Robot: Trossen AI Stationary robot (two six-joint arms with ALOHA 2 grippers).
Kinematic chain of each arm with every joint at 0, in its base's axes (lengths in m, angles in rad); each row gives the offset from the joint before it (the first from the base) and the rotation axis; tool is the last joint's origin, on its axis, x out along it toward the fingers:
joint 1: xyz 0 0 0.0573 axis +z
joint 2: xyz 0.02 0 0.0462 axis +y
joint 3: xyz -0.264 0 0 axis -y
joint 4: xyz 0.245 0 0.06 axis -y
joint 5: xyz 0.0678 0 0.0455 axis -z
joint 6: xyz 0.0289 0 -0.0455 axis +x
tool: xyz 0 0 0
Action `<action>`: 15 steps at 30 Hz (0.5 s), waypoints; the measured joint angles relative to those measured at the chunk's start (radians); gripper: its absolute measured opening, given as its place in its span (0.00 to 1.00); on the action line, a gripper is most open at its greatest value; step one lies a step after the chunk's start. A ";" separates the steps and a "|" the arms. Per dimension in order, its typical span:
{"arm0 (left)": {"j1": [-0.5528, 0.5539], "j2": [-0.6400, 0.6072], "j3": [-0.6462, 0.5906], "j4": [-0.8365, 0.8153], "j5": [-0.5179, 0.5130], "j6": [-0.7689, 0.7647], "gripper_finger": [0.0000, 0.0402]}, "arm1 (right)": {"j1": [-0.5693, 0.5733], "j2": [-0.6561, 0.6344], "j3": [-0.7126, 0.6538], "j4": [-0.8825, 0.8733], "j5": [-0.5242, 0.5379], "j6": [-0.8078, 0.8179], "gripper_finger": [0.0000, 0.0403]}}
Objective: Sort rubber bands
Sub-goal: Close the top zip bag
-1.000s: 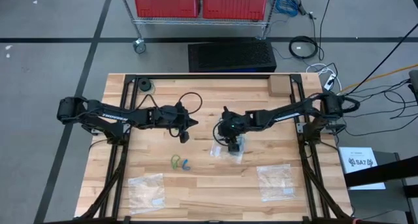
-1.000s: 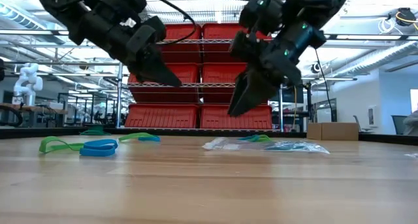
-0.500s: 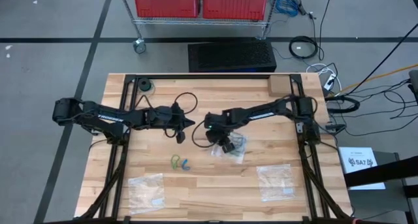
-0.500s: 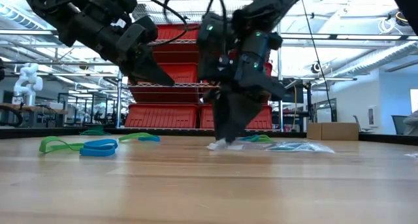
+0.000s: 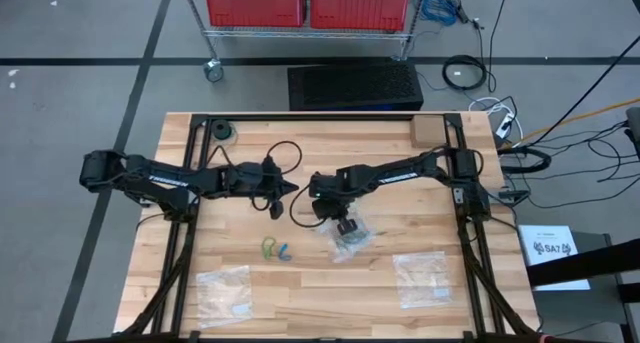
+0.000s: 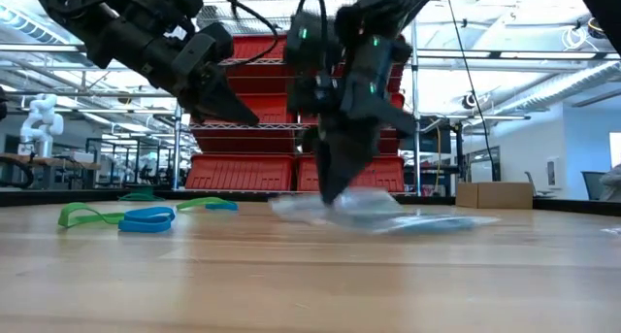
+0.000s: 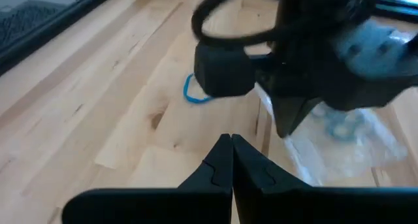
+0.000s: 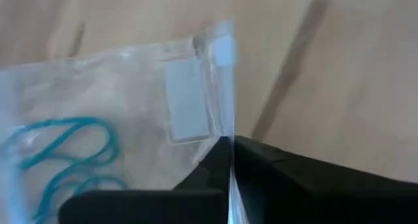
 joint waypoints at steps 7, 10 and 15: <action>0.011 -0.041 0.000 0.070 -0.004 0.003 0.00 | 0.015 -0.122 0.002 0.003 0.162 0.097 0.00; 0.016 -0.058 0.000 0.116 0.040 0.023 0.00 | 0.035 -0.189 0.002 -0.011 0.243 0.146 0.00; 0.015 -0.066 0.001 0.186 0.079 0.030 0.05 | 0.078 -0.285 0.002 -0.051 0.380 0.212 0.00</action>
